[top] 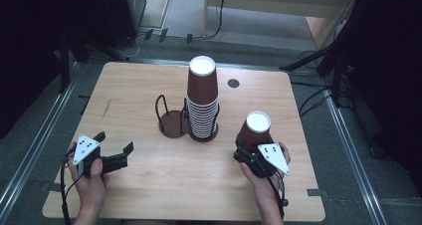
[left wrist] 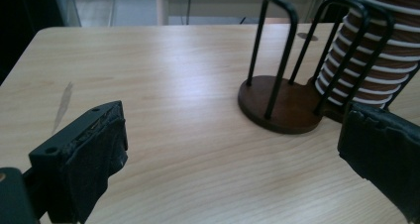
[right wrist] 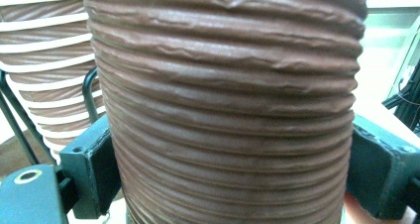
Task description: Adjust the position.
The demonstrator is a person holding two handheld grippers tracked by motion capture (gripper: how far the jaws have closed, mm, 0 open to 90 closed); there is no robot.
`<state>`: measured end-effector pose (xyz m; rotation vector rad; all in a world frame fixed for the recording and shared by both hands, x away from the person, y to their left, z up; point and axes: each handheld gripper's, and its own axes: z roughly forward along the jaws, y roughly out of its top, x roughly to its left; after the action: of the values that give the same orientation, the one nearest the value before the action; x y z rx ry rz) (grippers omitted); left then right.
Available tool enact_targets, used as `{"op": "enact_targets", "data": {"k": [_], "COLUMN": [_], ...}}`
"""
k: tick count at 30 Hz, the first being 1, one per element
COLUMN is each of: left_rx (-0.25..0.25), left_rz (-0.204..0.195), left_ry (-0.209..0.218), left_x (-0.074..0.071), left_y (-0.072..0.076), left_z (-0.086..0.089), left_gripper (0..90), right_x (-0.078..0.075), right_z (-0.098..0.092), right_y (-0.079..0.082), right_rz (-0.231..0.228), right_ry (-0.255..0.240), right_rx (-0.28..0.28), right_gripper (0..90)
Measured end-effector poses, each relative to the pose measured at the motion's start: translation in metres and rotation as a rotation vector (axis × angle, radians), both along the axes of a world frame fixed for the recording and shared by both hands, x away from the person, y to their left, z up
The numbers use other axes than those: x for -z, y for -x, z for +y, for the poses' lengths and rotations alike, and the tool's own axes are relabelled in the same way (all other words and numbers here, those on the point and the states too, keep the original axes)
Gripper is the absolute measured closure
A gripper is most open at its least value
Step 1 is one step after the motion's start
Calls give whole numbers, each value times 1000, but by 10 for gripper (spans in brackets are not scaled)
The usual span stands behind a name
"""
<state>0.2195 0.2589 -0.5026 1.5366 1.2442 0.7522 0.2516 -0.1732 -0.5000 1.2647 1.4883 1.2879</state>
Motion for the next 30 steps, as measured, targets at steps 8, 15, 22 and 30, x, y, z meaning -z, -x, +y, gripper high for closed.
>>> {"op": "enact_targets", "data": {"k": [8, 15, 22, 30], "left_rx": [145, 227, 325, 364], "left_rz": [47, 83, 107, 94], "left_ry": [-30, -2, -54, -57], "left_x": [-7, -5, -8, -14], "left_y": [-5, -9, -8, -4], "left_z": [-27, -37, -63, -73], "left_gripper": [0, 0, 0, 0], "right_x": [4, 13, 22, 24], "right_z": [4, 12, 26, 37], "right_y": [2, 3, 5, 10], "right_rz": [13, 24, 29, 10], "right_ry": [11, 54, 108, 166], "right_rx": [-5, -26, -51, -75], "right_gripper": [98, 98, 97, 97]}}
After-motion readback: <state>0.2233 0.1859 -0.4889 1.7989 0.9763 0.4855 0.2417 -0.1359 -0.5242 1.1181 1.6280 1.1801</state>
